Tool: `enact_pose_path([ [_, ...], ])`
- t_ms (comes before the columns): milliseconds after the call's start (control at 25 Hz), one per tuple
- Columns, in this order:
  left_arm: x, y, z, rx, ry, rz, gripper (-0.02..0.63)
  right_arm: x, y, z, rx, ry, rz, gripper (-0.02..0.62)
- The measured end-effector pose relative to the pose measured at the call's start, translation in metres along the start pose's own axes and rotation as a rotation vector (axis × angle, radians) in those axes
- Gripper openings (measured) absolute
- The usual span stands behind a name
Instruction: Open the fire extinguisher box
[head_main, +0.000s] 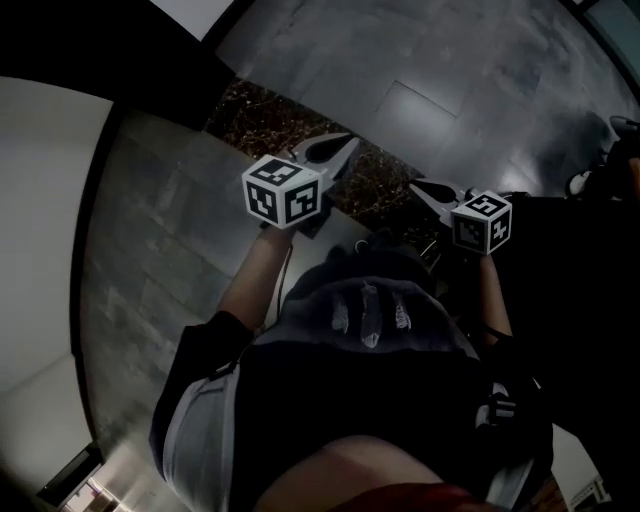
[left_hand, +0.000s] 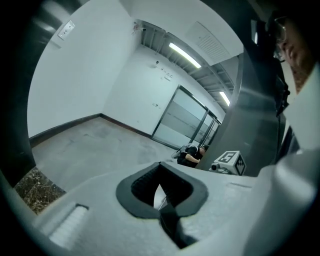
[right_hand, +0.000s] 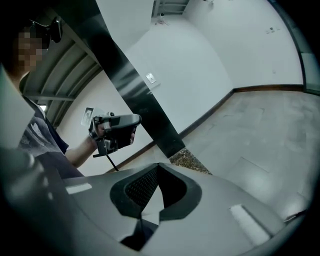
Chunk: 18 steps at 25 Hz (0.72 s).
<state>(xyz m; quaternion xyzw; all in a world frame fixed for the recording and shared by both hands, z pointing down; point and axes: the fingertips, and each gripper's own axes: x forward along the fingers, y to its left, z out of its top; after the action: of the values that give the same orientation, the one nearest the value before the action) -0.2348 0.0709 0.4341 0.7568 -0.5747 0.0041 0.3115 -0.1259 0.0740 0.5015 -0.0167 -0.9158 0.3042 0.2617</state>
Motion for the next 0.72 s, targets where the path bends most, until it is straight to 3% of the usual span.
enact_pose_path([
  [320, 0.090, -0.015, 0.034, 0.067, 0.085, -0.009, 0.000, -0.040, -0.082, 0.048, 0.051, -0.054, -0.003, 0.000],
  [720, 0.126, 0.010, 0.058, 0.121, 0.134, -0.025, -0.001, -0.022, -0.127, 0.072, 0.129, -0.052, -0.002, 0.000],
])
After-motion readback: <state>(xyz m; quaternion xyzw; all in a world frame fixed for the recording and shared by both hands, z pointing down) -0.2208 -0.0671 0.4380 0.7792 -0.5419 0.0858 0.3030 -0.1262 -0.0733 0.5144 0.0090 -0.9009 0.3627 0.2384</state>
